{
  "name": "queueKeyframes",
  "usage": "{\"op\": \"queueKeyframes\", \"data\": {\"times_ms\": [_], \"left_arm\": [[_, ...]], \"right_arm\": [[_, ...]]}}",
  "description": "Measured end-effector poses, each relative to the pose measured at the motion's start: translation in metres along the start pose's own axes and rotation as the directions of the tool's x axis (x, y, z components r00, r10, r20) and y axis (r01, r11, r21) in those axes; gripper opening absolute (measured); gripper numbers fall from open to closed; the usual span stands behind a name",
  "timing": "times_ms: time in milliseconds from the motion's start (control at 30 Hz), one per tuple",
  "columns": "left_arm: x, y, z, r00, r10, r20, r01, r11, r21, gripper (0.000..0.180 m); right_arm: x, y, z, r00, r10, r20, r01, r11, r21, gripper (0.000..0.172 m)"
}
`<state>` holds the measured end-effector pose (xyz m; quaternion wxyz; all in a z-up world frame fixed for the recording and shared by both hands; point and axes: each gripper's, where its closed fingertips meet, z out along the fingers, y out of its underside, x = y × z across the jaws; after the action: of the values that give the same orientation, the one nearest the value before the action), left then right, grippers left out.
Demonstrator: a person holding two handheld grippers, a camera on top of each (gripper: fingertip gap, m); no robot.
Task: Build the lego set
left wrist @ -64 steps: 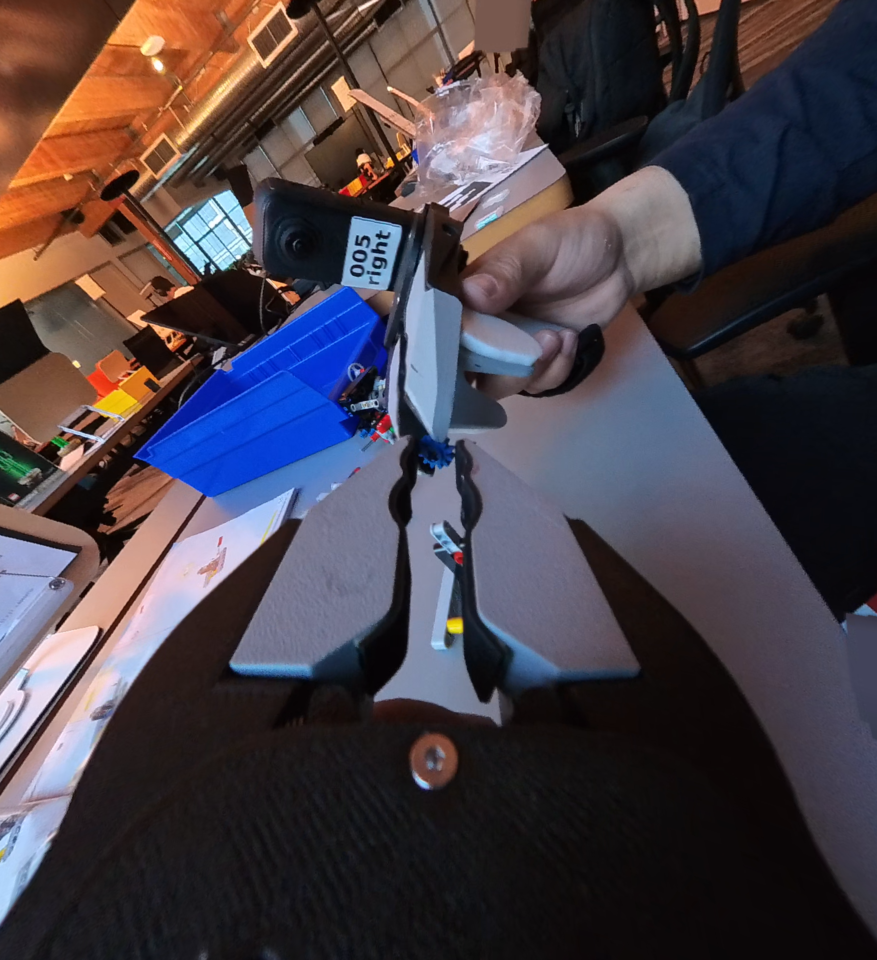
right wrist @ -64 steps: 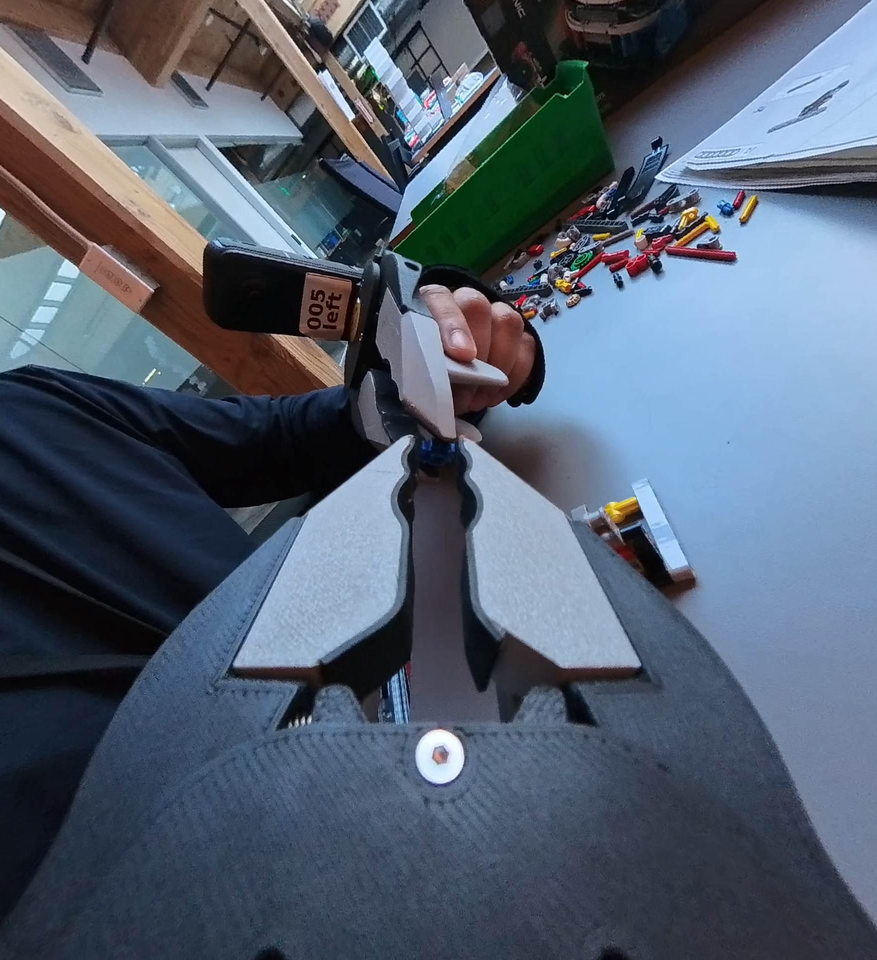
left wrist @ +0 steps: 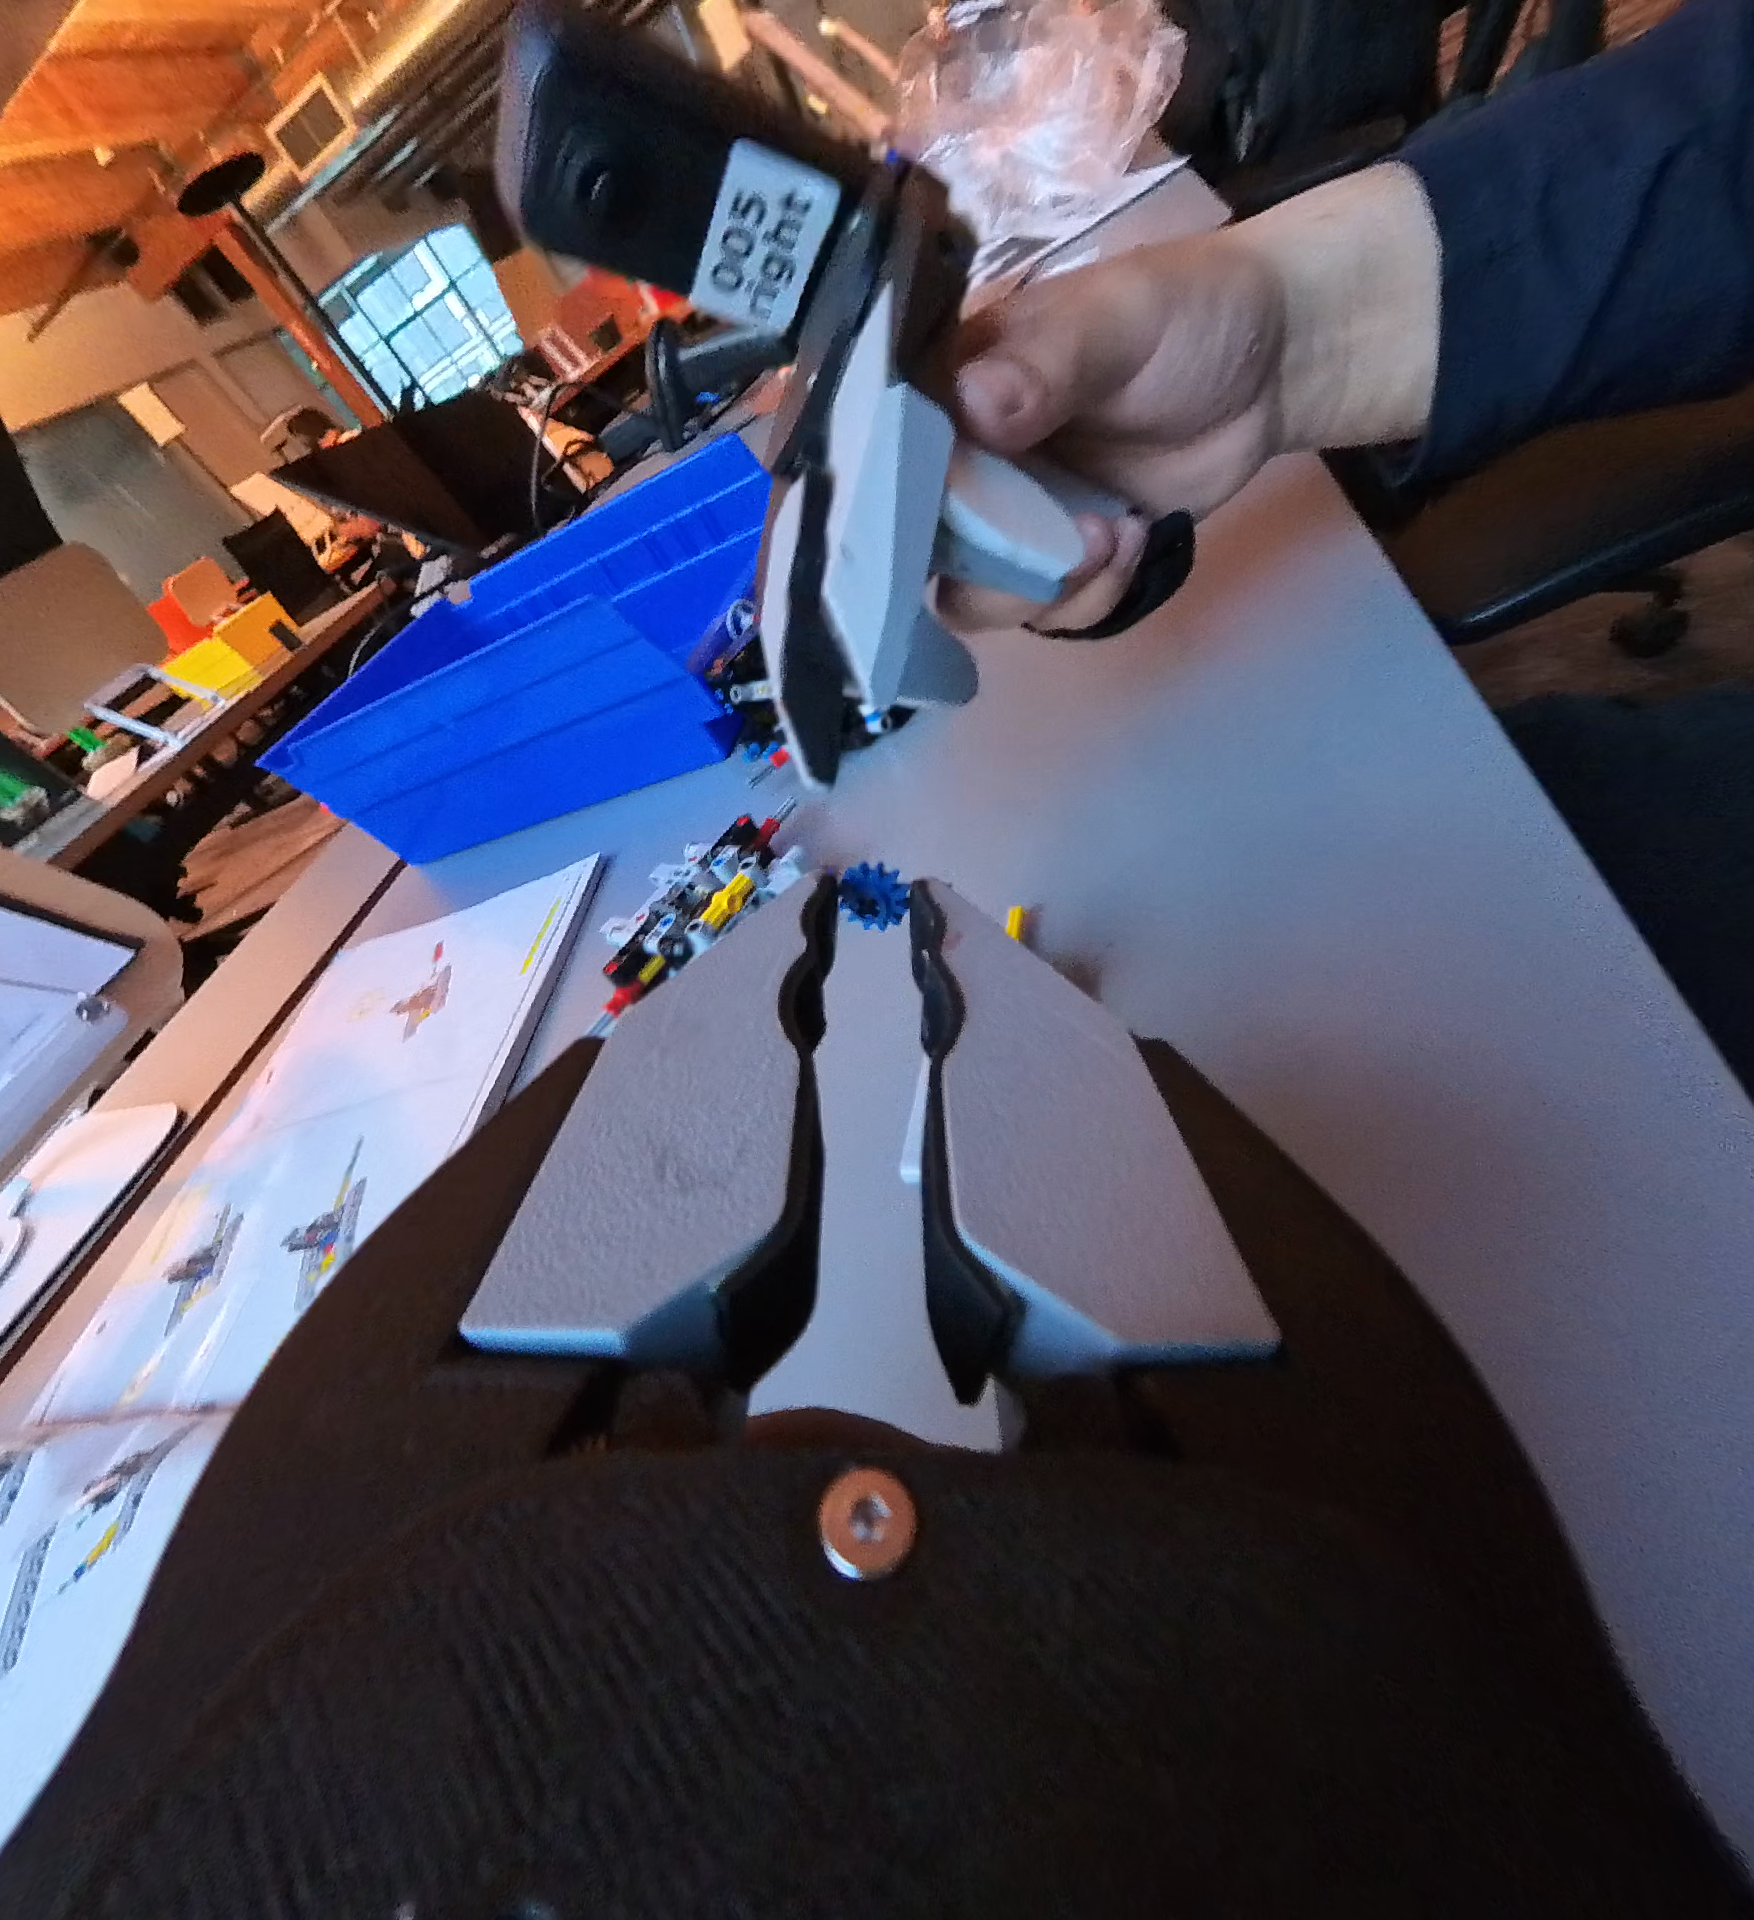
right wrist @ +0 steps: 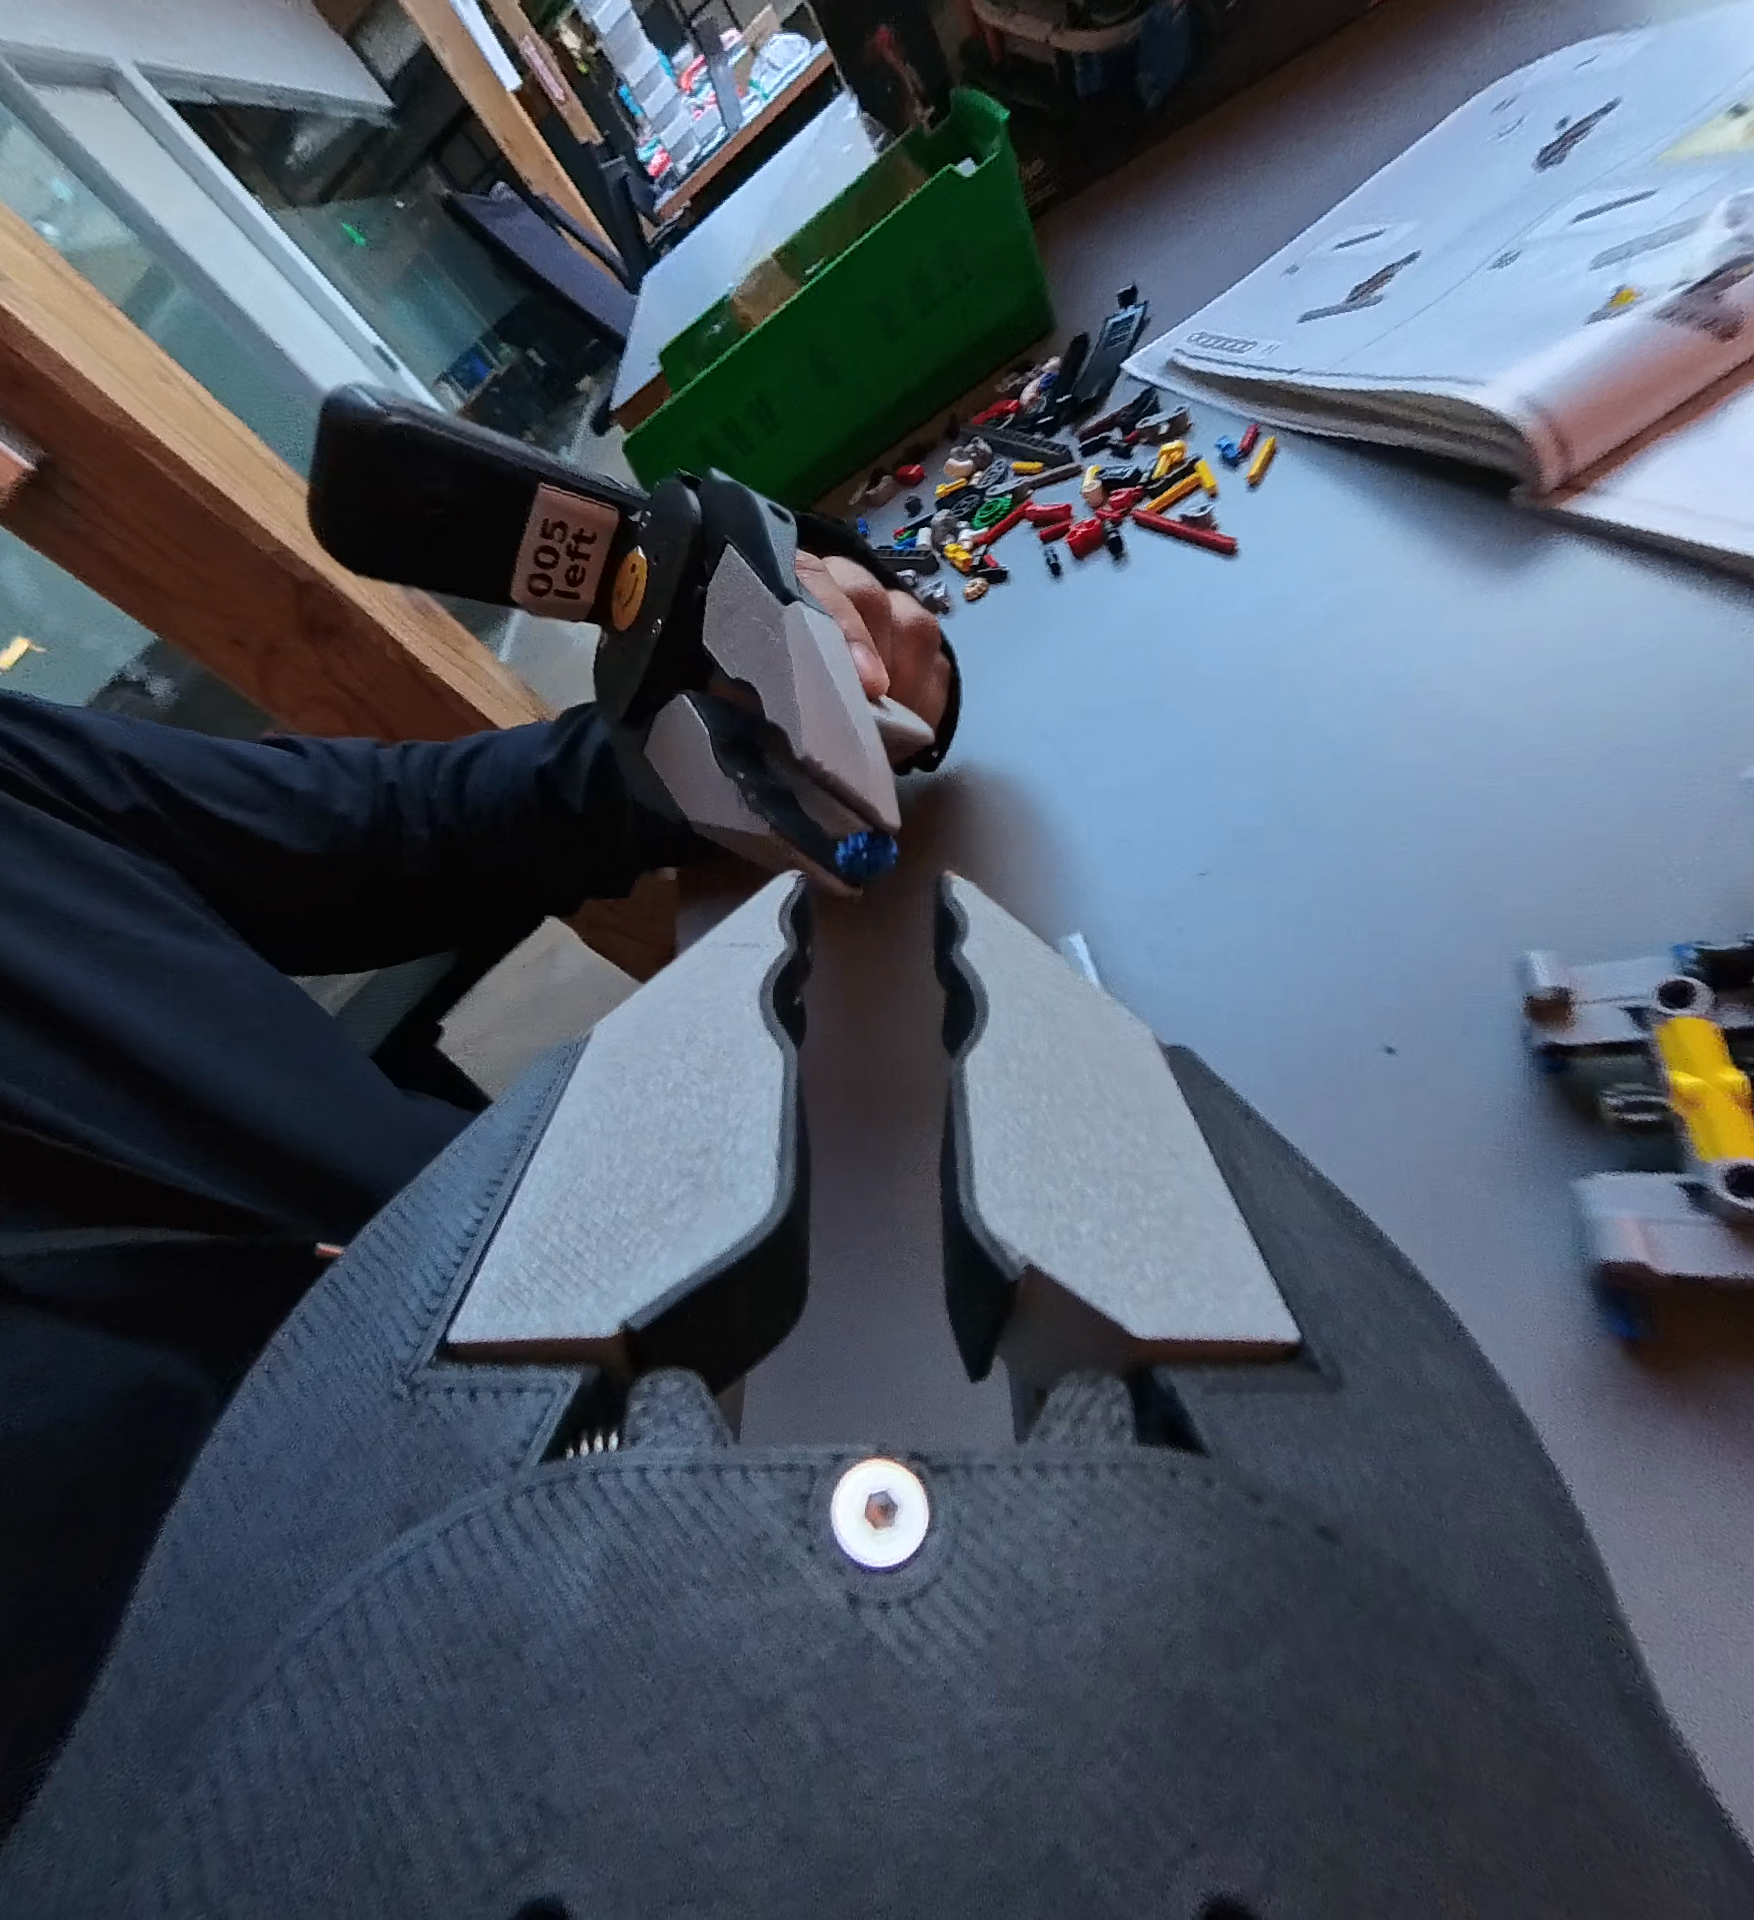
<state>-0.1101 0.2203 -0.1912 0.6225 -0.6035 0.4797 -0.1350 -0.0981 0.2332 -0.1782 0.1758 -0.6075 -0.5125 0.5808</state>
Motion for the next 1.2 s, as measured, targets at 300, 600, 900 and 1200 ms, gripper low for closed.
{"op": "queueKeyframes", "data": {"times_ms": [300,600,900,1200], "left_arm": [[-0.022,0.015,-0.002,0.985,-0.160,0.067,0.163,0.985,-0.051,0.011],[-0.033,0.017,-0.008,0.924,-0.381,0.026,0.381,0.924,-0.018,0.011],[-0.032,0.018,-0.008,0.923,-0.384,0.014,0.384,0.923,-0.023,0.011],[-0.032,0.018,-0.008,0.920,-0.392,0.011,0.392,0.920,-0.022,0.011]], "right_arm": [[0.049,0.043,-0.020,0.916,-0.298,-0.269,0.232,0.939,-0.253,0.036],[0.067,0.071,-0.004,0.859,-0.445,-0.254,0.315,0.849,-0.423,0.033],[0.072,0.071,0.005,0.835,-0.503,-0.221,0.365,0.809,-0.461,0.009],[0.063,0.071,0.005,0.814,-0.548,-0.193,0.426,0.790,-0.441,0.000]]}}
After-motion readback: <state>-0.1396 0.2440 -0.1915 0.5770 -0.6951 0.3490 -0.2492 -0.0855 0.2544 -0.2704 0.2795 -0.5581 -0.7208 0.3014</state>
